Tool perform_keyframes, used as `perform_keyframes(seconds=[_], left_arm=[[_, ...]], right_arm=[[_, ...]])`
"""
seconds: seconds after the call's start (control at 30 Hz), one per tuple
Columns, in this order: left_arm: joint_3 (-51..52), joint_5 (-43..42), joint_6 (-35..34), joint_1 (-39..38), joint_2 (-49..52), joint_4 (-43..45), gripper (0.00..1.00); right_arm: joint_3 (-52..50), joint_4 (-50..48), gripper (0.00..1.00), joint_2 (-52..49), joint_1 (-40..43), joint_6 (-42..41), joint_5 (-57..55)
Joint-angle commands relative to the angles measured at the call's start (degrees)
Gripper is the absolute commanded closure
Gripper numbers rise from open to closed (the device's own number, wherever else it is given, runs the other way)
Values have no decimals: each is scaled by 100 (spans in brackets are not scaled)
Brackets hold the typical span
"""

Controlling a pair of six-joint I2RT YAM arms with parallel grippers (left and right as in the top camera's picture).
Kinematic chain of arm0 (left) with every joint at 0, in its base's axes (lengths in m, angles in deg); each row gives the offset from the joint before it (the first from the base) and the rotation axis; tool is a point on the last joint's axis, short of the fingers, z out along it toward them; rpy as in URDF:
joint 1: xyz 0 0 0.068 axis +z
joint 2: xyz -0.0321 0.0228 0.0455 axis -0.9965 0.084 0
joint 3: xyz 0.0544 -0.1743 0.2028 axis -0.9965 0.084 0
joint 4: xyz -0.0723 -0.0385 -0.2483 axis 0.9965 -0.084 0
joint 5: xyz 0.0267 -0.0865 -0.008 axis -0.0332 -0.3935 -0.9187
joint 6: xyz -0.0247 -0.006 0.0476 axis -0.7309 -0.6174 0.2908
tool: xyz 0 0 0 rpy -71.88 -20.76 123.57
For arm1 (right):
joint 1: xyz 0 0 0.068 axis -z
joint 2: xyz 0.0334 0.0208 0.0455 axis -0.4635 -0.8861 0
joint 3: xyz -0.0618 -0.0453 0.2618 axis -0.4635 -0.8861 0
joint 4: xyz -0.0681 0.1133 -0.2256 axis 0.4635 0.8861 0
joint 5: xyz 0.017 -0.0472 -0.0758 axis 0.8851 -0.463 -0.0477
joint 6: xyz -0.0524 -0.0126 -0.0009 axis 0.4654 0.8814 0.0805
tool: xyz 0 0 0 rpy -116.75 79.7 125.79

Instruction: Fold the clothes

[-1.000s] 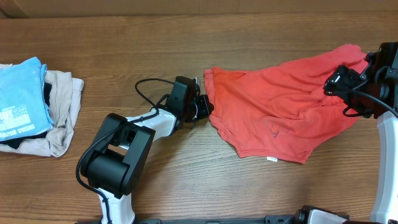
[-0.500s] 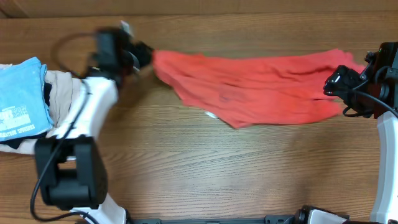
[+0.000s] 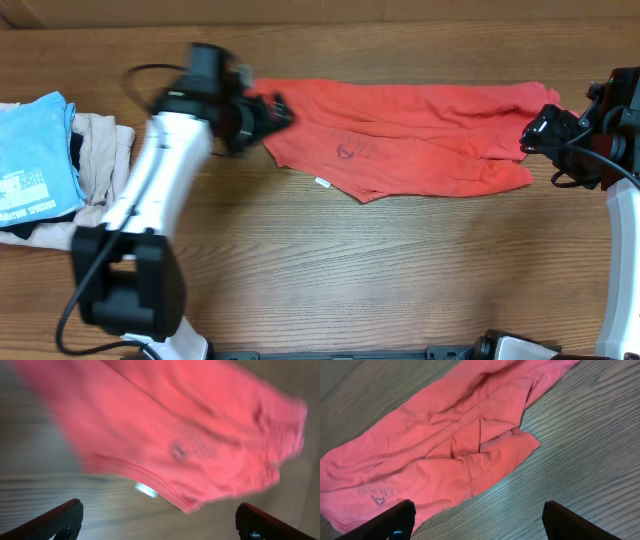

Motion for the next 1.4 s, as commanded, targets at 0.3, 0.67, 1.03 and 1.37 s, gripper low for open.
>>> perform_keyframes(seconds=[0.3,0.67,1.03,1.37], left_arm=[[723,114,-1998,-2238,1429,1182,11],[721,608,-2057,-2361,1873,1838,96],[710,2092,-951,-1143,398,-208,96],[710,2406,-466,1414,-1134,-756,19]], right_arm=[[-28,-13,15,0,9,42,33],[-28,-7,15,0,9,42,31],[-28,-44,15,-2,9,68,26],[-28,-44,15,-11,9,66,28]])
